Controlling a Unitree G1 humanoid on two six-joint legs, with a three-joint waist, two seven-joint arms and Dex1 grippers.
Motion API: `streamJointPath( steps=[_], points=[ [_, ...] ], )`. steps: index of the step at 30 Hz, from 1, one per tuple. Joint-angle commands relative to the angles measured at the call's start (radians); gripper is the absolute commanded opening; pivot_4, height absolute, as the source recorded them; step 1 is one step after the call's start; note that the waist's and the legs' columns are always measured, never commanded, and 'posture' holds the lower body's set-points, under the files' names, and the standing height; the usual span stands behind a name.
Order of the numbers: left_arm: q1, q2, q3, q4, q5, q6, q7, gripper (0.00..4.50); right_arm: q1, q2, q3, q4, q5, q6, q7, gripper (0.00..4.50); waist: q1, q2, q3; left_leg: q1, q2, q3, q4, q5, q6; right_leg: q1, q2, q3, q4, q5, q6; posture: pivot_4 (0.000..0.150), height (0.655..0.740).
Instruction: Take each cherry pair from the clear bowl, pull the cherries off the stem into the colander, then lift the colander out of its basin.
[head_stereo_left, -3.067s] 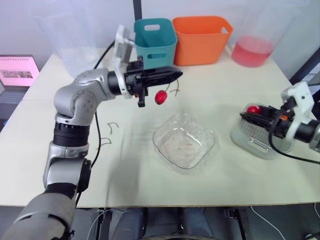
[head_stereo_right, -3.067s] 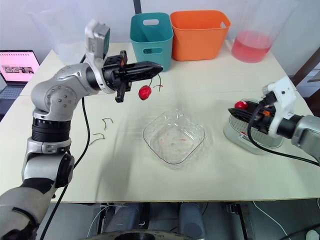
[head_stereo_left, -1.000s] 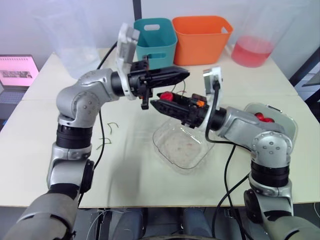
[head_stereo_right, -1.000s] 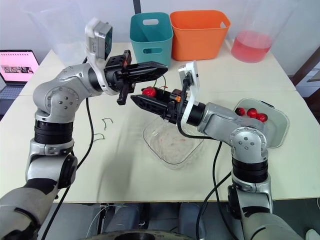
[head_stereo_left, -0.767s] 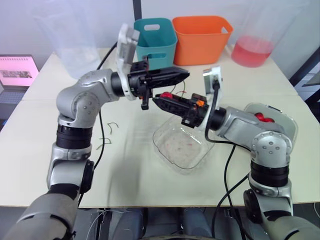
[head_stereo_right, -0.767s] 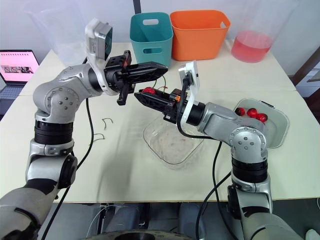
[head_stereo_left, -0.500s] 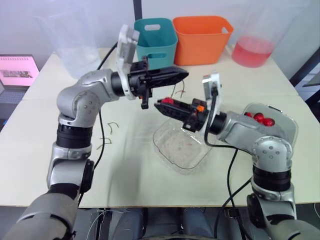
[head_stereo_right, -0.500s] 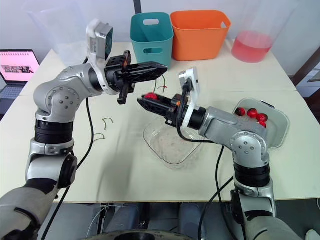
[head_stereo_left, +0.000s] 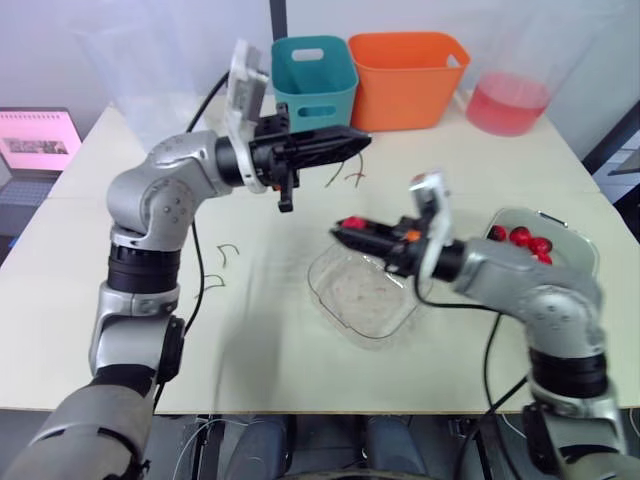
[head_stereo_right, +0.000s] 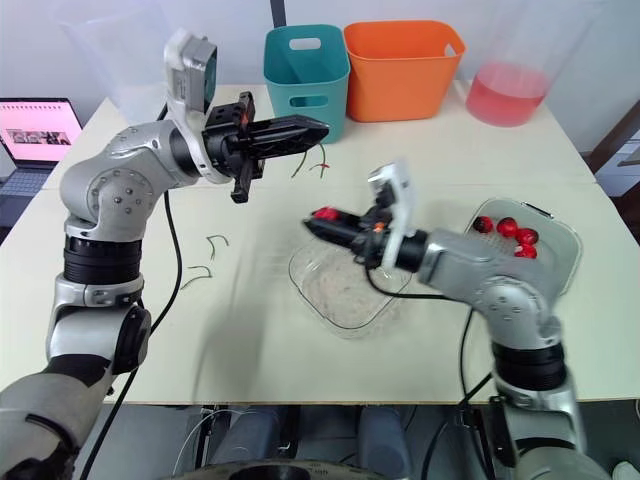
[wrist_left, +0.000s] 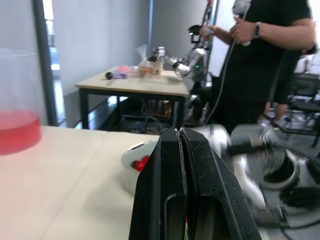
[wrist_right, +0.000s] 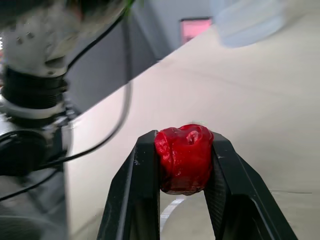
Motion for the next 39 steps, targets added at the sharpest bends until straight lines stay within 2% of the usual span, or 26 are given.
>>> streamJointPath(
  steps=[1, 6, 9, 12, 16, 19, 23, 29, 32, 36, 39],
  points=[
    [0.017, 0.023, 0.014, -0.017, 0.012, -0.022, -0.006, 0.0, 0.051, -0.145, -0.16, -0.037, -0.029, -0.024, 0.045, 1.1, 0.003, 0.0, 0.0, 0.0, 0.0, 0.0, 0.0, 0.0, 0.001, 0.0, 0.0, 0.0, 0.0, 0.0, 0.0, 0.15, 0.74],
    [0.066, 0.063, -0.026, -0.026, 0.069, -0.06, -0.048, 0.0, 0.243, -0.364, -0.311, 0.039, -0.171, -0.064, 0.168, 1.1, -0.001, 0.0, 0.0, 0.0, 0.0, 0.001, 0.0, -0.002, 0.003, 0.001, 0.001, -0.001, -0.001, 0.0, 0.0, 0.15, 0.74],
    [0.078, 0.075, -0.042, -0.02, 0.092, -0.08, -0.069, 0.0, 0.365, -0.445, -0.366, 0.095, -0.274, -0.115, 0.247, 1.1, -0.002, 0.0, 0.0, 0.001, 0.0, 0.002, 0.0, -0.002, 0.003, 0.002, 0.001, 0.0, -0.001, 0.0, 0.0, 0.15, 0.74],
    [0.079, 0.073, -0.046, -0.011, 0.103, -0.09, -0.077, 0.0, 0.435, -0.469, -0.401, 0.149, -0.33, -0.148, 0.294, 1.1, -0.003, 0.0, 0.0, 0.001, 0.0, 0.002, 0.0, -0.002, 0.003, 0.002, 0.002, 0.0, -0.001, 0.0, 0.0, 0.15, 0.74],
    [0.081, 0.065, -0.049, -0.001, 0.115, -0.101, -0.077, 0.0, 0.437, -0.453, -0.389, 0.179, -0.37, -0.168, 0.311, 1.1, -0.003, 0.0, 0.0, 0.001, 0.001, 0.002, 0.0, -0.002, 0.003, 0.002, 0.002, 0.0, 0.0, 0.0, 0.0, 0.15, 0.74],
    [0.082, 0.062, -0.048, 0.004, 0.121, -0.104, -0.073, 0.0, 0.423, -0.445, -0.37, 0.209, -0.403, -0.179, 0.306, 1.92, -0.002, 0.0, 0.0, 0.001, 0.001, 0.002, 0.001, -0.002, 0.003, 0.002, 0.001, 0.0, -0.001, 0.0, 0.0, 0.15, 0.74],
    [0.083, 0.07, -0.04, 0.013, 0.132, -0.107, -0.07, 0.0, 0.417, -0.448, -0.354, 0.227, -0.443, -0.19, 0.314, 3.93, -0.001, 0.0, 0.0, 0.001, 0.001, 0.001, 0.001, -0.002, 0.003, 0.002, 0.001, 0.0, -0.001, 0.0, 0.0, 0.15, 0.74],
    [0.086, 0.084, -0.01, 0.017, 0.121, -0.086, -0.042, 0.0, 0.356, -0.438, -0.355, 0.213, -0.427, -0.177, 0.325, 3.93, -0.001, 0.0, 0.0, 0.001, 0.001, 0.001, 0.001, -0.002, 0.003, 0.002, 0.001, 0.0, -0.001, 0.0, 0.0, 0.15, 0.74],
    [0.103, 0.109, 0.029, 0.021, 0.113, -0.055, 0.001, 0.0, 0.219, -0.397, -0.339, 0.128, -0.283, -0.08, 0.292, 3.93, -0.01, 0.0, 0.0, 0.002, 0.001, 0.001, 0.001, -0.001, 0.002, 0.002, 0.001, 0.0, -0.001, 0.0, 0.0, 0.15, 0.74],
    [0.193, 0.172, 0.154, 0.007, 0.064, 0.068, 0.121, 0.0, -0.027, -0.322, -0.128, -0.046, -0.098, 0.107, 0.231, 3.93, -0.033, 0.002, 0.0, 0.003, 0.003, -0.001, -0.001, -0.001, 0.002, 0.001, 0.003, 0.0, 0.001, 0.0, 0.0, 0.15, 0.74],
    [0.33, 0.205, 0.266, -0.046, 0.014, 0.149, 0.208, 0.0, -0.169, -0.161, 0.015, -0.096, -0.053, 0.138, 0.136, 3.93, -0.036, 0.001, 0.0, 0.003, 0.004, -0.005, -0.002, -0.001, 0.002, 0.0, 0.005, 0.001, 0.0, 0.0, 0.0, 0.15, 0.74]
  ],
)
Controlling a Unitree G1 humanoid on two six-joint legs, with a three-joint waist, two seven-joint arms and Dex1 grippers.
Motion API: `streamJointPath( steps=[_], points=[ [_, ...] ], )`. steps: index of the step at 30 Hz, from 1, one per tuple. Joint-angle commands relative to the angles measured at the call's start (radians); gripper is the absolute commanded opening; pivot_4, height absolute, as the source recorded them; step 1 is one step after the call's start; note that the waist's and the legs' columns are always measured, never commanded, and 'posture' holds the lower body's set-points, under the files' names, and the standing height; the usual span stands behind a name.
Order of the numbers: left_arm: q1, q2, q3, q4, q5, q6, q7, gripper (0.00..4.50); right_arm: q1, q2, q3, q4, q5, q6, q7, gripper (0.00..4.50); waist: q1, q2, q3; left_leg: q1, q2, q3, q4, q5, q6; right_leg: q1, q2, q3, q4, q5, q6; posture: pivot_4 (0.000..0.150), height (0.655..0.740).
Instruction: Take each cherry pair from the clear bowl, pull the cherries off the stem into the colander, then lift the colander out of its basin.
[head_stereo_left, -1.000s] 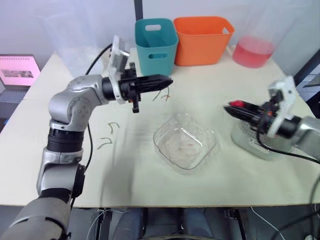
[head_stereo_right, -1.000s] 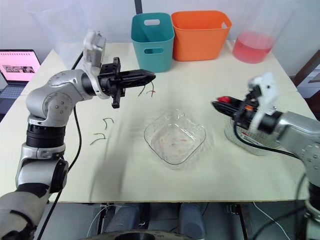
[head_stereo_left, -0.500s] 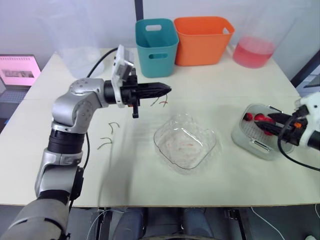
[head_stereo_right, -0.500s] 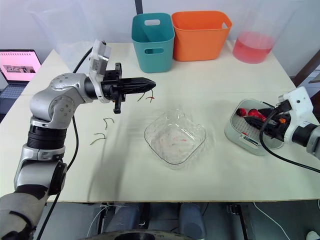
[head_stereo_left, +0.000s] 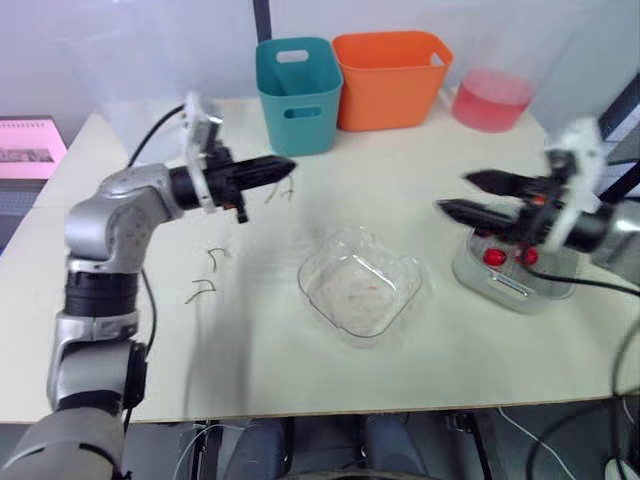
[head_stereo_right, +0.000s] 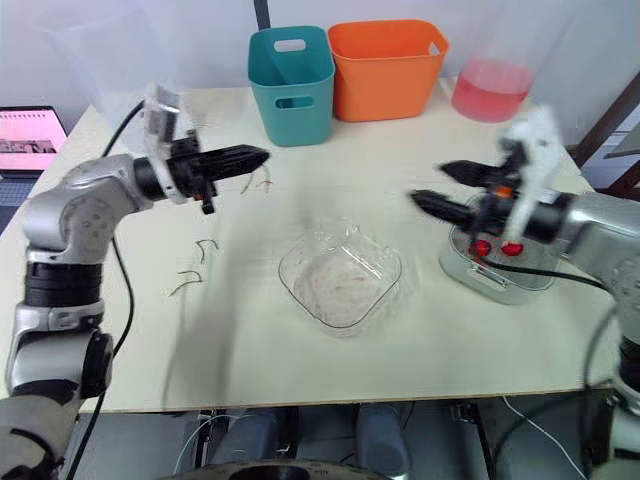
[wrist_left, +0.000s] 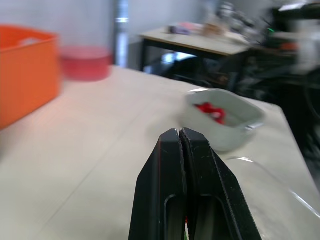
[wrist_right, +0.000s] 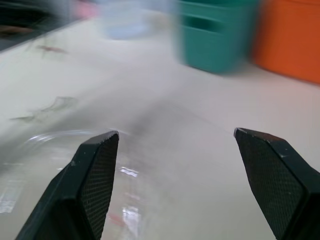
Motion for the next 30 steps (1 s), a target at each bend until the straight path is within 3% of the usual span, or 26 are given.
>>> streamJointPath(
  steps=[1, 8, 12, 15, 21, 26, 30],
  points=[
    [0.133, 0.043, 0.14, -0.083, -0.07, 0.096, 0.087, 0.0, -0.1, 0.132, 0.159, -0.077, 0.026, 0.024, -0.08, 3.93, 0.001, 0.0, 0.0, 0.0, 0.0, 0.0, 0.0, 0.001, -0.001, -0.001, 0.0, 0.0, 0.0, 0.0, 0.0, 0.15, 0.74],
    [0.396, 0.092, 0.252, -0.122, -0.081, 0.129, 0.147, 0.0, -0.161, 0.21, 0.473, -0.105, -0.198, -0.099, 0.0, 3.93, 0.044, -0.002, 0.0, -0.004, -0.005, 0.0, 0.001, 0.003, -0.005, -0.004, -0.006, 0.001, 0.0, 0.0, 0.0, 0.15, 0.74],
    [0.458, 0.103, 0.235, -0.133, -0.036, 0.074, 0.16, 0.0, -0.143, 0.21, 0.519, -0.07, -0.278, -0.165, 0.046, 3.93, 0.051, -0.002, -0.001, -0.003, -0.006, 0.001, 0.001, 0.002, -0.003, -0.004, -0.007, 0.001, 0.001, 0.0, 0.0, 0.15, 0.74],
    [0.475, 0.108, 0.226, -0.142, -0.023, 0.057, 0.163, 0.85, -0.132, 0.21, 0.511, -0.059, -0.298, -0.181, 0.069, 3.97, 0.049, -0.002, -0.001, -0.003, -0.006, 0.001, 0.0, 0.002, -0.005, -0.004, -0.007, 0.001, 0.001, 0.0, 0.0, 0.15, 0.74],
    [0.453, 0.141, 0.221, -0.137, 0.005, 0.02, 0.151, 3.87, -0.103, 0.195, 0.453, -0.047, -0.304, -0.181, 0.093, 3.97, 0.034, -0.002, -0.001, -0.003, -0.005, 0.002, 0.0, 0.002, -0.003, -0.004, -0.007, 0.001, 0.001, 0.0, 0.0, 0.15, 0.74],
    [0.424, 0.226, 0.176, -0.127, 0.053, -0.057, 0.077, 3.87, -0.067, 0.204, 0.358, -0.021, -0.31, -0.191, 0.058, 3.97, 0.033, -0.002, -0.001, -0.003, -0.004, 0.002, -0.001, 0.001, -0.003, -0.005, -0.006, 0.001, 0.001, 0.0, 0.0, 0.15, 0.74],
    [0.374, 0.258, 0.126, -0.159, 0.092, -0.16, 0.028, 3.87, -0.004, 0.237, 0.176, 0.004, -0.286, -0.25, -0.004, 3.97, 0.035, -0.002, -0.001, -0.003, -0.005, 0.003, -0.002, 0.001, -0.003, -0.005, -0.007, 0.001, 0.001, 0.0, 0.0, 0.15, 0.74]
  ],
)
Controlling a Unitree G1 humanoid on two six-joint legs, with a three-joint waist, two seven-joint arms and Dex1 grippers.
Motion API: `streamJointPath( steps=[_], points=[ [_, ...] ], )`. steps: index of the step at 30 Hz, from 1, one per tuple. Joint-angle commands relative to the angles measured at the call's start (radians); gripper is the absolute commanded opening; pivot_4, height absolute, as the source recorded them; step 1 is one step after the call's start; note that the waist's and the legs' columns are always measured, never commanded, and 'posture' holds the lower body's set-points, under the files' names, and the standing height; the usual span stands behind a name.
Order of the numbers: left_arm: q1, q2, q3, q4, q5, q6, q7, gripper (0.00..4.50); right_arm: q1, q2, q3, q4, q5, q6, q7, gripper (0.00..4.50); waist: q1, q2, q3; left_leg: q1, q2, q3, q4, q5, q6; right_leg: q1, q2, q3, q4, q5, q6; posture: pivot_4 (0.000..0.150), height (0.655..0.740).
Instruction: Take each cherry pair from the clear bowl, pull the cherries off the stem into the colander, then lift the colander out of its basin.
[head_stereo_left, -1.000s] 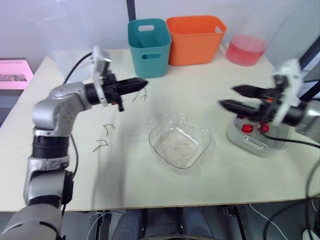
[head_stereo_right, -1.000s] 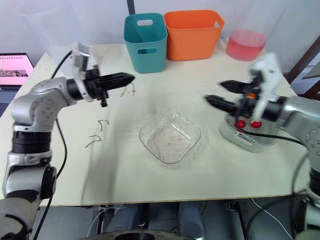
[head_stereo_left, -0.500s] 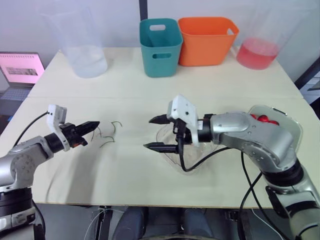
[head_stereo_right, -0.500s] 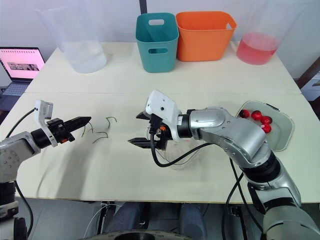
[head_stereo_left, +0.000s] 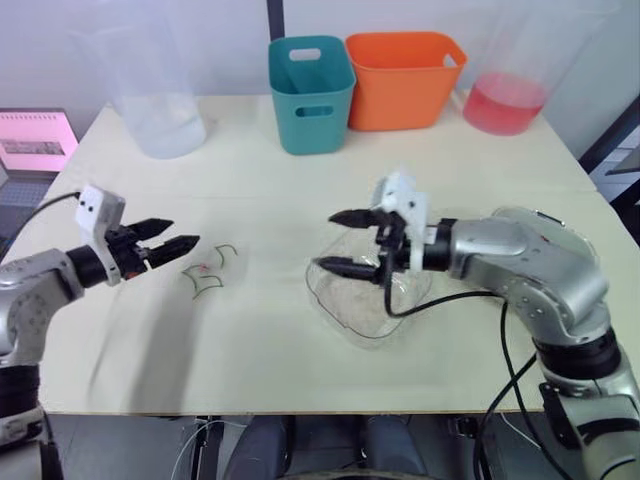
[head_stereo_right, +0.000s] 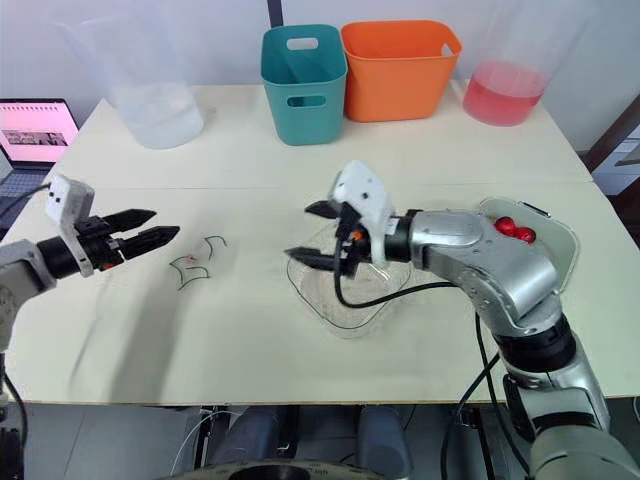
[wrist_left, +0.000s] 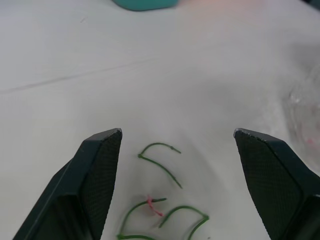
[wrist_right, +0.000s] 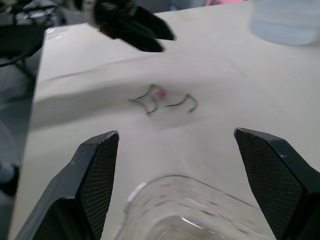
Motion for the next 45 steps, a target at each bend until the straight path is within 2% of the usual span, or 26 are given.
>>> streamJointPath(
  steps=[1, 4, 8, 9, 10, 11, 13, 16, 19, 25, 29, 32, 35, 38, 41, 45],
  points=[
    [-0.058, 0.013, -0.026, -0.082, 0.006, -0.072, -0.037, 3.87, 0.046, 0.027, -0.213, -0.003, 0.038, -0.071, -0.055, 3.97, 0.004, 0.0, 0.0, 0.0, 0.0, 0.0, 0.0, 0.0, 0.0, 0.0, 0.0, 0.0, 0.0, 0.0, 0.0, 0.15, 0.74],
    [-0.109, -0.001, -0.051, -0.154, -0.029, -0.057, -0.038, 3.87, 0.11, -0.008, -0.44, 0.04, 0.11, -0.023, -0.108, 3.97, 0.017, 0.0, 0.0, -0.001, -0.001, -0.001, 0.001, 0.0, 0.0, 0.001, -0.001, 0.0, -0.001, 0.0, 0.0, 0.15, 0.74],
    [-0.148, -0.068, -0.043, -0.149, -0.048, -0.035, 0.045, 3.87, 0.231, -0.088, -0.729, 0.086, 0.168, -0.013, -0.113, 3.97, 0.025, 0.001, 0.0, 0.0, -0.001, 0.001, 0.0, 0.0, 0.0, 0.002, -0.001, 0.0, -0.001, 0.0, 0.0, 0.15, 0.74],
    [-0.145, -0.081, -0.043, -0.149, -0.052, -0.034, 0.053, 4.13, 0.278, -0.112, -0.81, 0.104, 0.179, -0.01, -0.102, 3.97, 0.024, 0.001, 0.0, 0.0, -0.001, 0.001, 0.0, -0.001, 0.001, 0.002, -0.001, 0.0, -0.001, 0.0, 0.0, 0.15, 0.74],
    [-0.142, -0.09, -0.045, -0.147, -0.055, -0.034, 0.054, 4.44, 0.321, -0.128, -0.882, 0.118, 0.192, -0.008, -0.092, 4.19, 0.024, 0.001, 0.0, 0.0, 0.0, 0.001, 0.0, -0.001, 0.001, 0.002, 0.0, 0.0, -0.001, 0.0, 0.0, 0.15, 0.74],
    [-0.142, -0.099, -0.044, -0.142, -0.063, -0.035, 0.049, 4.5, 0.361, -0.138, -0.953, 0.14, 0.206, -0.009, -0.086, 4.45, 0.022, 0.001, 0.0, 0.0, 0.0, 0.001, 0.0, -0.001, 0.002, 0.002, 0.0, 0.0, -0.001, 0.0, 0.0, 0.15, 0.74],
    [-0.145, -0.115, -0.039, -0.128, -0.071, -0.049, 0.044, 4.5, 0.416, -0.15, -1.037, 0.171, 0.218, -0.022, -0.078, 4.48, 0.019, 0.001, 0.0, 0.001, 0.0, 0.003, 0.0, -0.001, 0.002, 0.002, 0.0, 0.0, -0.001, 0.0, 0.0, 0.15, 0.74],
    [-0.12, -0.12, -0.042, -0.034, -0.015, -0.131, 0.026, 4.5, 0.566, -0.182, -1.14, 0.224, 0.167, -0.064, -0.005, 4.48, 0.014, 0.002, -0.001, 0.003, 0.001, 0.003, 0.001, -0.002, 0.003, 0.005, 0.002, 0.0, -0.001, 0.0, 0.0, 0.15, 0.74],
    [-0.11, -0.122, -0.043, 0.022, 0.002, -0.18, 0.004, 4.5, 0.668, -0.181, -1.197, 0.268, 0.148, -0.106, 0.026, 4.48, 0.009, 0.002, -0.001, 0.006, 0.001, 0.005, 0.001, -0.003, 0.006, 0.008, 0.003, 0.0, -0.002, 0.0, 0.0, 0.15, 0.74],
    [-0.101, -0.132, -0.057, 0.024, -0.004, -0.195, -0.008, 4.5, 0.738, -0.195, -1.174, 0.275, 0.118, -0.136, 0.016, 4.48, -0.001, 0.002, -0.001, 0.006, 0.002, 0.003, 0.001, -0.003, 0.006, 0.009, 0.003, 0.001, -0.002, 0.0, 0.0, 0.15, 0.74],
    [-0.105, -0.126, -0.09, -0.002, 0.029, -0.222, -0.017, 4.5, 0.781, -0.334, -1.085, 0.318, 0.035, -0.136, 0.102, 4.48, 0.0, 0.002, -0.001, 0.006, 0.001, 0.003, 0.001, -0.003, 0.006, 0.009, 0.002, 0.001, -0.002, 0.0, 0.0, 0.15, 0.74],
    [-0.102, -0.067, -0.167, -0.141, 0.033, -0.201, -0.093, 4.5, 0.768, -0.511, -1.005, 0.344, -0.015, -0.155, 0.22, 4.48, -0.001, 0.002, -0.001, 0.006, 0.001, 0.004, 0.001, -0.003, 0.006, 0.009, 0.002, 0.001, -0.003, 0.0, 0.0, 0.15, 0.74],
    [-0.108, -0.035, -0.224, -0.232, 0.033, -0.185, -0.126, 4.5, 0.791, -0.598, -0.93, 0.344, -0.088, -0.226, 0.324, 4.48, 0.0, 0.002, -0.001, 0.006, 0.002, 0.004, 0.001, -0.003, 0.006, 0.009, 0.003, 0.001, -0.003, 0.0, 0.0, 0.15, 0.74],
    [-0.151, -0.029, -0.271, -0.345, -0.044, -0.118, -0.163, 4.5, 0.763, -0.679, -0.819, 0.275, -0.046, -0.182, 0.427, 4.48, 0.003, 0.002, 0.0, 0.005, 0.002, 0.004, 0.002, -0.003, 0.006, 0.01, 0.003, 0.0, -0.005, 0.0, 0.0, 0.15, 0.74],
    [-0.181, -0.048, -0.326, -0.423, -0.073, -0.068, -0.156, 4.5, 0.703, -0.697, -0.706, 0.233, -0.006, -0.154, 0.47, 4.48, 0.001, 0.002, 0.0, 0.005, 0.002, 0.002, 0.003, -0.003, 0.006, 0.011, 0.003, 0.0, -0.004, 0.0, 0.0, 0.15, 0.74],
    [-0.195, -0.074, -0.355, -0.489, -0.11, -0.024, -0.132, 4.5, 0.707, -0.699, -0.635, 0.252, -0.092, -0.197, 0.505, 4.48, 0.004, 0.002, 0.0, 0.005, 0.002, 0.002, 0.003, -0.003, 0.006, 0.01, 0.003, -0.001, -0.004, 0.0, 0.0, 0.15, 0.74]
  ],
)
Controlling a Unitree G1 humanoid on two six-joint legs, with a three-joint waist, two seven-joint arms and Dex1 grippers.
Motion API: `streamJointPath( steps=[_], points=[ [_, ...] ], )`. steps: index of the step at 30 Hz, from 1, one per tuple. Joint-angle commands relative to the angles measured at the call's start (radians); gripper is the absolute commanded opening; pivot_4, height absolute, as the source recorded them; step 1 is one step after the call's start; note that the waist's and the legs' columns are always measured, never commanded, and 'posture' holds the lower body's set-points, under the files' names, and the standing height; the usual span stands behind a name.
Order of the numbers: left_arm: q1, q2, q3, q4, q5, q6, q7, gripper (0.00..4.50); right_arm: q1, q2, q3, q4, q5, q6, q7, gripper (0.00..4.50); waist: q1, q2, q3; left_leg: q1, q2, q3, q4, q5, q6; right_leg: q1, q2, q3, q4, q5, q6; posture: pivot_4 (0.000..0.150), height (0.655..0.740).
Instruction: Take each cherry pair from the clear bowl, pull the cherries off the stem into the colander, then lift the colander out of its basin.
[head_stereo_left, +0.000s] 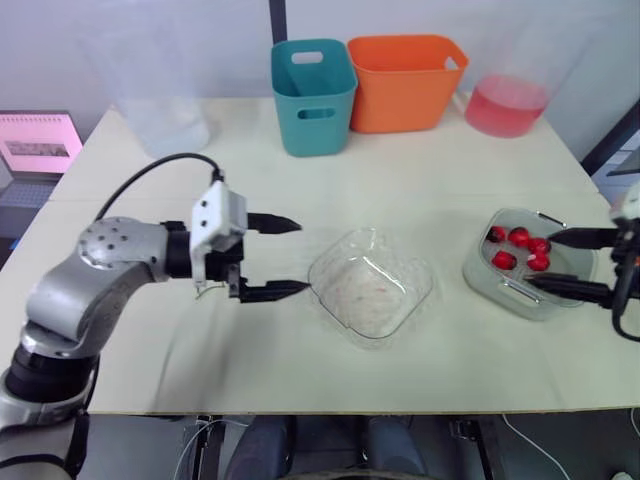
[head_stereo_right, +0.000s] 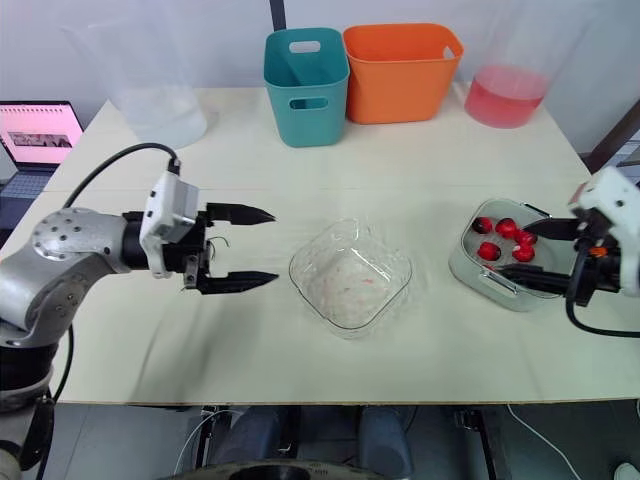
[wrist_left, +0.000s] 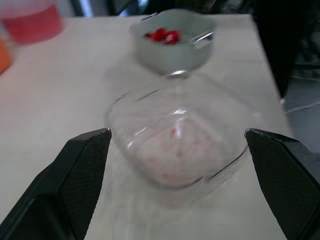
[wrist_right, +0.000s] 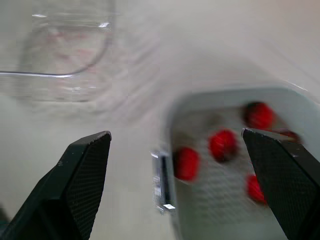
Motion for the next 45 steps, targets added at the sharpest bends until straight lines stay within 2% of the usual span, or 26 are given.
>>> streamJointPath(
  steps=[1, 2, 3, 5, 6, 26, 29, 33, 45],
  points=[
    [-0.017, -0.009, -0.011, -0.072, -0.047, 0.04, 0.017, 4.5, 0.008, -0.022, 0.032, 0.011, -0.067, -0.037, 0.042, 4.48, 0.001, 0.0, 0.0, 0.0, 0.0, 0.0, 0.0, 0.0, 0.0, 0.0, 0.0, 0.0, 0.0, 0.0, 0.0, 0.15, 0.74],
    [-0.019, -0.013, -0.014, -0.083, -0.062, 0.055, 0.022, 4.5, 0.007, -0.024, 0.046, 0.01, -0.081, -0.042, 0.047, 4.48, 0.001, 0.0, 0.0, 0.0, 0.0, 0.0, 0.0, 0.0, 0.0, 0.0, 0.0, 0.0, 0.0, 0.0, 0.0, 0.15, 0.74],
    [-0.021, -0.016, -0.016, -0.09, -0.072, 0.066, 0.027, 4.5, 0.004, -0.024, 0.059, 0.012, -0.097, -0.053, 0.05, 4.22, 0.0, 0.0, 0.0, 0.0, 0.0, 0.0, 0.0, 0.0, 0.0, 0.0, 0.0, 0.0, 0.0, 0.0, 0.0, 0.15, 0.74],
    [-0.014, -0.025, -0.031, -0.099, -0.061, 0.068, 0.042, 4.5, -0.007, -0.021, 0.092, 0.022, -0.134, -0.081, 0.049, 3.65, -0.001, 0.0, 0.0, 0.0, 0.0, 0.0, 0.0, 0.0, 0.0, 0.0, 0.0, 0.0, 0.0, 0.0, 0.0, 0.15, 0.74],
    [-0.01, -0.025, -0.037, -0.102, -0.053, 0.065, 0.044, 4.5, -0.012, -0.018, 0.105, 0.026, -0.149, -0.093, 0.049, 3.16, -0.001, 0.0, 0.0, 0.0, 0.0, 0.0, 0.0, 0.0, 0.0, 0.0, 0.0, 0.0, 0.0, 0.0, 0.0, 0.15, 0.74],
    [-0.03, -0.044, -0.055, -0.099, -0.048, 0.073, 0.059, 4.5, -0.064, 0.038, 0.225, 0.069, -0.26, -0.159, 0.041, 3.16, 0.0, 0.0, 0.0, 0.0, 0.0, 0.0, 0.0, 0.0, 0.0, 0.0, 0.0, 0.0, 0.0, 0.0, 0.0, 0.15, 0.74],
    [-0.036, -0.047, -0.057, -0.095, -0.043, 0.066, 0.062, 4.5, -0.075, 0.048, 0.238, 0.07, -0.269, -0.162, 0.034, 2.27, -0.001, 0.0, 0.0, 0.0, 0.0, 0.0, 0.0, 0.0, 0.0, 0.0, 0.0, 0.0, 0.0, 0.0, 0.0, 0.15, 0.74],
    [-0.04, -0.055, -0.059, -0.092, -0.034, 0.055, 0.071, 4.5, -0.078, 0.048, 0.247, 0.073, -0.289, -0.173, 0.032, 0.27, -0.001, 0.0, 0.0, 0.0, 0.0, 0.0, 0.0, 0.0, 0.0, 0.0, 0.0, 0.0, 0.0, 0.0, 0.0, 0.15, 0.74],
    [-0.032, -0.064, -0.064, -0.083, -0.01, 0.04, 0.073, 4.5, -0.1, 0.011, 0.179, 0.05, -0.271, -0.141, 0.061, 0.2, -0.001, 0.0, 0.0, 0.0, 0.0, 0.0, 0.001, 0.0, 0.0, 0.0, 0.0, 0.0, 0.0, 0.0, 0.0, 0.15, 0.74]
  ],
)
